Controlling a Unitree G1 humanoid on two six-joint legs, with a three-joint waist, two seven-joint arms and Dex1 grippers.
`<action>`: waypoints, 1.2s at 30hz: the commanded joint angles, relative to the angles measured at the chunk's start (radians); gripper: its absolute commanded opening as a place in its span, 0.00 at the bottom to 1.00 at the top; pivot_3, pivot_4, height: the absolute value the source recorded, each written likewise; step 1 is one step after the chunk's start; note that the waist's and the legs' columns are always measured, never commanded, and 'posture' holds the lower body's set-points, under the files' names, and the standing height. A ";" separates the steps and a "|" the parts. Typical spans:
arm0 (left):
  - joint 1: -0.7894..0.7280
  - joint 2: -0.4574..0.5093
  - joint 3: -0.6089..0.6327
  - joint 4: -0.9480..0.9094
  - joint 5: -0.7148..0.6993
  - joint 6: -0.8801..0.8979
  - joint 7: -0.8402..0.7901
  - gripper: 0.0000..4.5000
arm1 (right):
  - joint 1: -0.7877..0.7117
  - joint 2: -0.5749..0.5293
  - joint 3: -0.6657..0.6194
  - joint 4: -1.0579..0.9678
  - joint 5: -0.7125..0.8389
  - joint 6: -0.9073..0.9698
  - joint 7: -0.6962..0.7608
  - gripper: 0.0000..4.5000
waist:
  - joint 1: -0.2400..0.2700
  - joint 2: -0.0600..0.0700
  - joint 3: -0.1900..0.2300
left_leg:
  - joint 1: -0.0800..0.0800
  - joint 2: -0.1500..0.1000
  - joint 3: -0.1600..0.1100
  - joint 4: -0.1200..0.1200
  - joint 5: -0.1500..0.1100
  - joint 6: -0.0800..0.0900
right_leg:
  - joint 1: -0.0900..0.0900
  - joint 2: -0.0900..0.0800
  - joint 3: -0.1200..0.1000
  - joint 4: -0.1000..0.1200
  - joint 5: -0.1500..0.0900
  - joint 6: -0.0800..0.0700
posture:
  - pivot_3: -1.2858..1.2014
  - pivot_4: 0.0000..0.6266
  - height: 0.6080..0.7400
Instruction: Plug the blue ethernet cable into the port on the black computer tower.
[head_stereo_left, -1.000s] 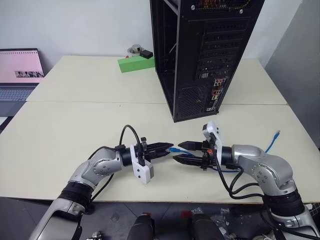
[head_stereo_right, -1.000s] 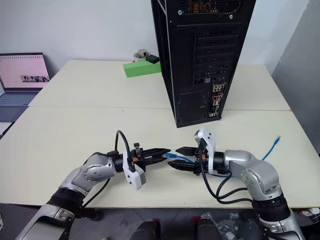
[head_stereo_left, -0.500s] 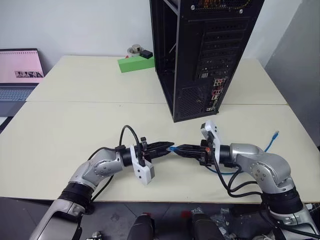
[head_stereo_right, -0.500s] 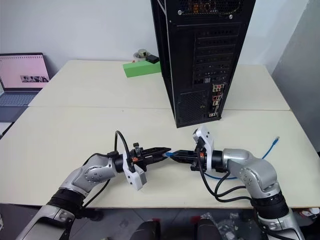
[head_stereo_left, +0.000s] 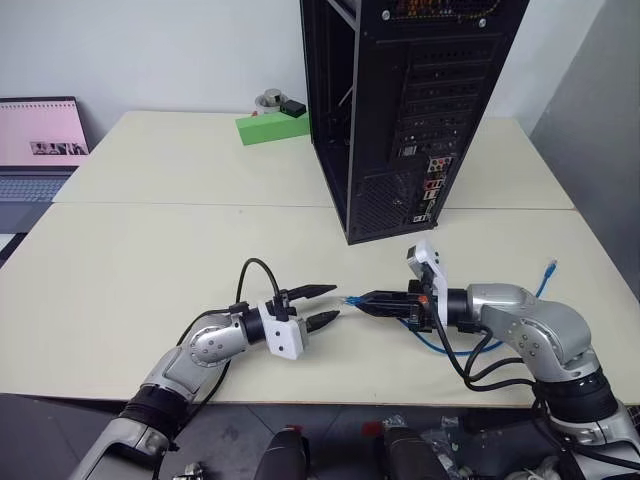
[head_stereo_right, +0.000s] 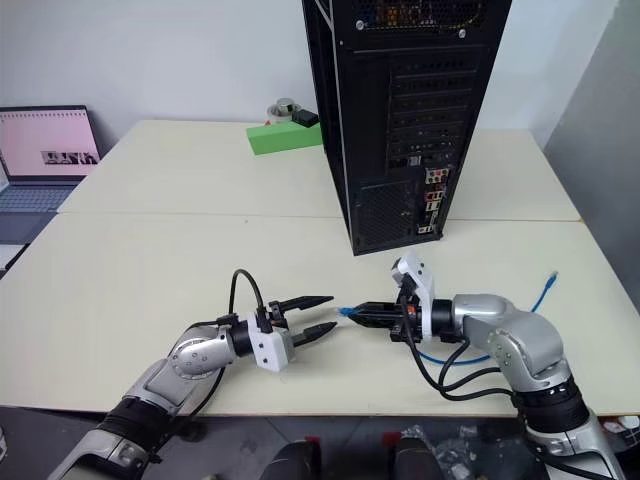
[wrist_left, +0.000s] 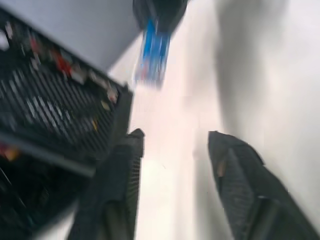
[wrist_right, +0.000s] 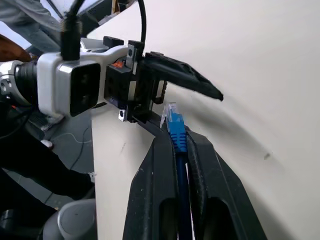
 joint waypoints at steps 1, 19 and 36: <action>0.004 -0.055 0.027 -0.115 -0.125 0.166 -0.033 0.74 | 0.031 -0.043 -0.071 -0.050 -0.053 -0.085 -0.032 0.00 | 0.002 0.000 0.000 | 0.000 0.000 0.000 0.000 0.000 0.000 | 0.000 0.000 0.000 0.000 0.000 0.000 | 0.52 0.24 1.00; -0.142 -0.566 0.051 -0.338 -0.183 0.936 0.350 0.98 | -0.033 0.166 -0.206 0.021 -0.429 -0.286 -0.633 0.00 | -0.001 0.000 0.000 | 0.000 -0.001 -0.001 0.000 0.000 0.000 | 0.000 0.000 0.001 0.000 0.000 0.000 | 0.52 0.24 1.00; -0.158 -0.604 0.030 -0.336 -0.129 0.919 0.347 0.98 | -0.171 0.231 -0.199 0.230 -0.473 -0.370 -0.648 0.00 | 0.000 0.000 0.000 | 0.000 -0.001 0.000 0.000 0.000 0.000 | 0.000 0.000 0.001 0.000 0.000 0.000 | 0.52 0.24 1.00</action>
